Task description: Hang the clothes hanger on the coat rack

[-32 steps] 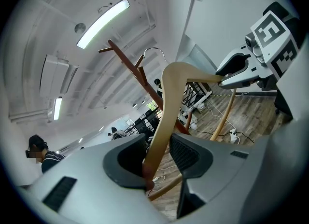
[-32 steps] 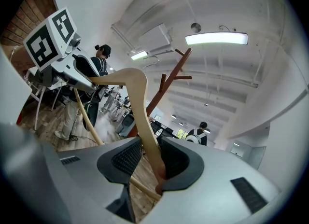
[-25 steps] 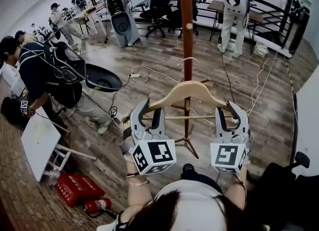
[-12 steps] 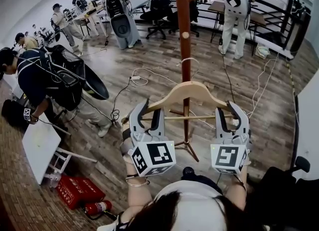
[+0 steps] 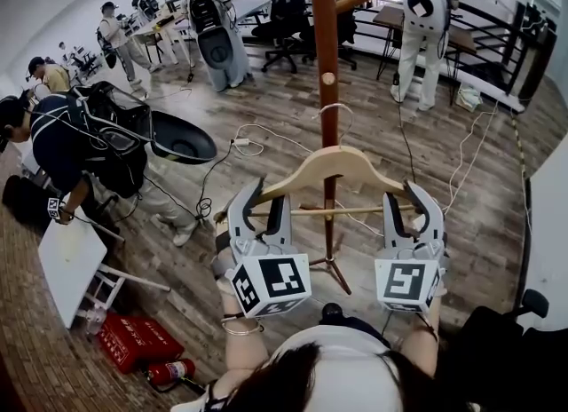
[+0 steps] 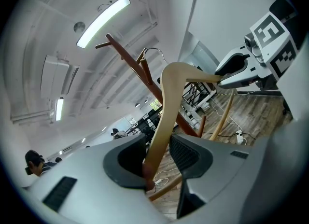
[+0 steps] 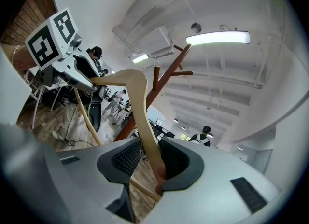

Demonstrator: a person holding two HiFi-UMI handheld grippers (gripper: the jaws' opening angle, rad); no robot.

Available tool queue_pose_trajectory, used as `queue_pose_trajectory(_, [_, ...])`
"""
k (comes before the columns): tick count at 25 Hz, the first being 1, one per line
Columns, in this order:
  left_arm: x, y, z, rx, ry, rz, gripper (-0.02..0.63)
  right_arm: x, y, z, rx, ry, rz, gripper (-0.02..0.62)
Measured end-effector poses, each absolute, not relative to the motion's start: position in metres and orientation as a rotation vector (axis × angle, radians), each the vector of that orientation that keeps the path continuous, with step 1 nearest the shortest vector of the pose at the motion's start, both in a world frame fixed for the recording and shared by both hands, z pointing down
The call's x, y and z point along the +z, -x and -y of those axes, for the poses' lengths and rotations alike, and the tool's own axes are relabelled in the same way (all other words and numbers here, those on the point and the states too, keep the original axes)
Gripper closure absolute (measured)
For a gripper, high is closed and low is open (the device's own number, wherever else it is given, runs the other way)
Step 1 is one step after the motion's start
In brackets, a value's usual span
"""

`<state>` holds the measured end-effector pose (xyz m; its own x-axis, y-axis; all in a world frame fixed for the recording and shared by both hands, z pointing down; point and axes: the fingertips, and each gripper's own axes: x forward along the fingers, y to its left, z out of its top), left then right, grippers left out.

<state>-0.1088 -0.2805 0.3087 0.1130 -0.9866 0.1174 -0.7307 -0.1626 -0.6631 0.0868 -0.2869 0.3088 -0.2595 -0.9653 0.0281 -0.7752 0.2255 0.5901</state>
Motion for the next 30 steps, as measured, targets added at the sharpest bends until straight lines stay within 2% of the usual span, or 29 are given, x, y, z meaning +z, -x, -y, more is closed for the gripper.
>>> queue_pose_trajectory(30, [0.289, 0.118, 0.327, -0.787, 1.932, -1.691, 0.446, 0.296, -0.078, 0.34, -0.657, -1.579, 2.163, 0.453])
